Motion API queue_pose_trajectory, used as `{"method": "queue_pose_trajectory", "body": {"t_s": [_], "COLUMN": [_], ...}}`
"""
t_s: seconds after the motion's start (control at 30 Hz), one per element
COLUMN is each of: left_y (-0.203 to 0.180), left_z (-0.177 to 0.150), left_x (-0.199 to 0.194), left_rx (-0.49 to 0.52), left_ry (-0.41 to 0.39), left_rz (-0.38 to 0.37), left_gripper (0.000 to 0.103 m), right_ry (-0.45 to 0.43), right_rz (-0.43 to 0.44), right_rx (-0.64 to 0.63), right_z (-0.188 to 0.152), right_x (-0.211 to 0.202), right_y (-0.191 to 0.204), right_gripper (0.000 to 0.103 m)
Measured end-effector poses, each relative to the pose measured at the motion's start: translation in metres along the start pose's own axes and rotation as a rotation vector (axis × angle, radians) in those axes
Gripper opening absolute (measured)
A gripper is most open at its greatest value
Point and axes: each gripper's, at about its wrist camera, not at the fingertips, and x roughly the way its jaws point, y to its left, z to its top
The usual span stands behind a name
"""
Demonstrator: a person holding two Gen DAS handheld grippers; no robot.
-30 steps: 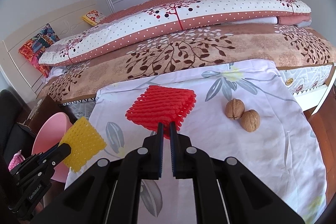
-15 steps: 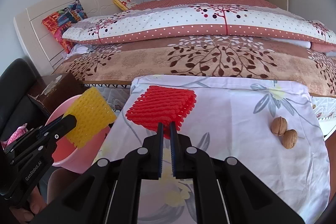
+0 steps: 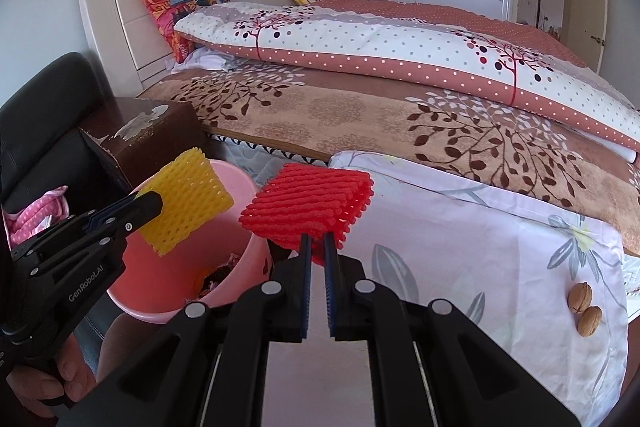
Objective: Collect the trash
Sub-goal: 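Carry the yellow and red foam nets over the pink bin with both tools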
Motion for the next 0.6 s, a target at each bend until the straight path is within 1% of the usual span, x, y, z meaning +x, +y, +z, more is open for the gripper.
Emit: {"method": "queue_pose_trajectory", "body": {"t_s": [0.3,0.6], "left_y": [0.025,0.048], "left_z": [-0.005,-0.013], "left_x": [0.002,0.014], "left_rx": [0.000,-0.019], "left_ry": [-0.011,0.022], "left_rz": [0.068,0.119], "left_gripper": [0.015,0.015], "right_ry": [0.027,0.069], "right_rz": [0.019,0.028], "right_rx": [-0.095,-0.143], "right_z": [0.004,0.004], "right_x": [0.019,0.041], "right_y": [0.040,0.065], "right_gripper": [0.006,0.006]}}
